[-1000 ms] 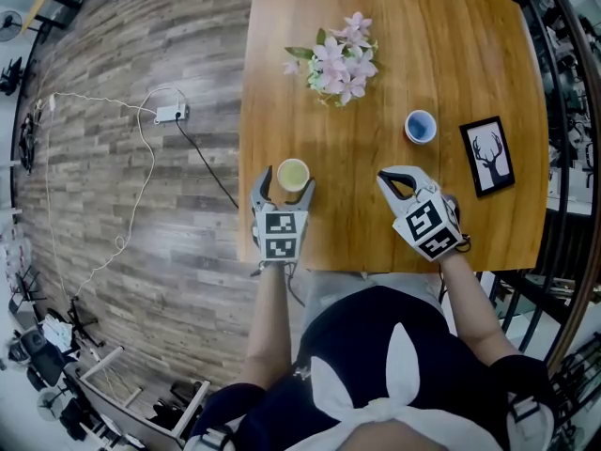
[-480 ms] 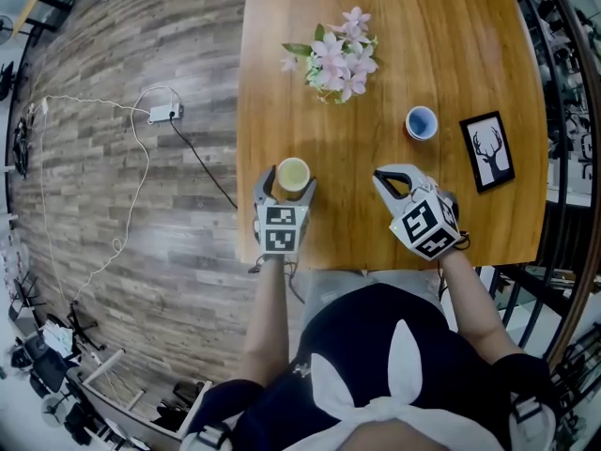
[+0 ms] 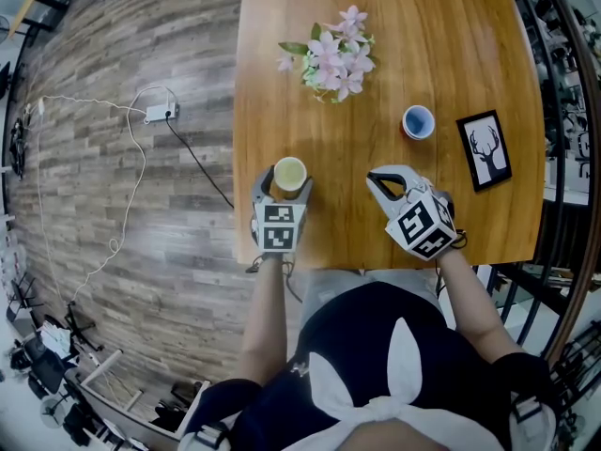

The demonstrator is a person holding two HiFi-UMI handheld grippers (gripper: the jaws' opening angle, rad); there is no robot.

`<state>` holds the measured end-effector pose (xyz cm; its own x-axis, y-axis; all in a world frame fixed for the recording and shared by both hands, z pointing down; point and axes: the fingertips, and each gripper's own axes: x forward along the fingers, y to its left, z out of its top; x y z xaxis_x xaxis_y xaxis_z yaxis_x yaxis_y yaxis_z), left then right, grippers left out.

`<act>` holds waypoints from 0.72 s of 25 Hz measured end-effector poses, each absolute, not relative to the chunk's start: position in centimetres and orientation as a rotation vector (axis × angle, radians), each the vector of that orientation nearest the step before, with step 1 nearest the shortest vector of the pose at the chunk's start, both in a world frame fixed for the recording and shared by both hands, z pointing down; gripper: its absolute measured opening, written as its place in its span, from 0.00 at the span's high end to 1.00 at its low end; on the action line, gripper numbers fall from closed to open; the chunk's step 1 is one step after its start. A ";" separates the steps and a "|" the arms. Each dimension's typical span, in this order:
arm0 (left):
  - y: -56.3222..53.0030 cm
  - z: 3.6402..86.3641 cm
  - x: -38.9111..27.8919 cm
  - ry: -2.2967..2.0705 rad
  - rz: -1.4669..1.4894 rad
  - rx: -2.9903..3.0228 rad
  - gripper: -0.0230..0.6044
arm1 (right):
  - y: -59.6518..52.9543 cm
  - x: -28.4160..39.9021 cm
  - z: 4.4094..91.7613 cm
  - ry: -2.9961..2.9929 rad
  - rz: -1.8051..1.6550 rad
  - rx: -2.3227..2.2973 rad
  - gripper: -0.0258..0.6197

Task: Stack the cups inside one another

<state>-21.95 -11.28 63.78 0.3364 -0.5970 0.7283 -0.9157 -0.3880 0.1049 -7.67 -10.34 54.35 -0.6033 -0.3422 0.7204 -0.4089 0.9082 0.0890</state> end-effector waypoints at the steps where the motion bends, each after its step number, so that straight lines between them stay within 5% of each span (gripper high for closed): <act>1: -11.3 63.8 -21.9 -1.321 0.835 2.101 0.36 | -10.3 -7.7 54.4 -2.271 0.106 0.529 0.96; 18: -11.6 60.4 -20.5 -1.327 0.776 2.168 0.36 | -9.8 -7.2 53.4 -2.283 0.076 0.520 0.96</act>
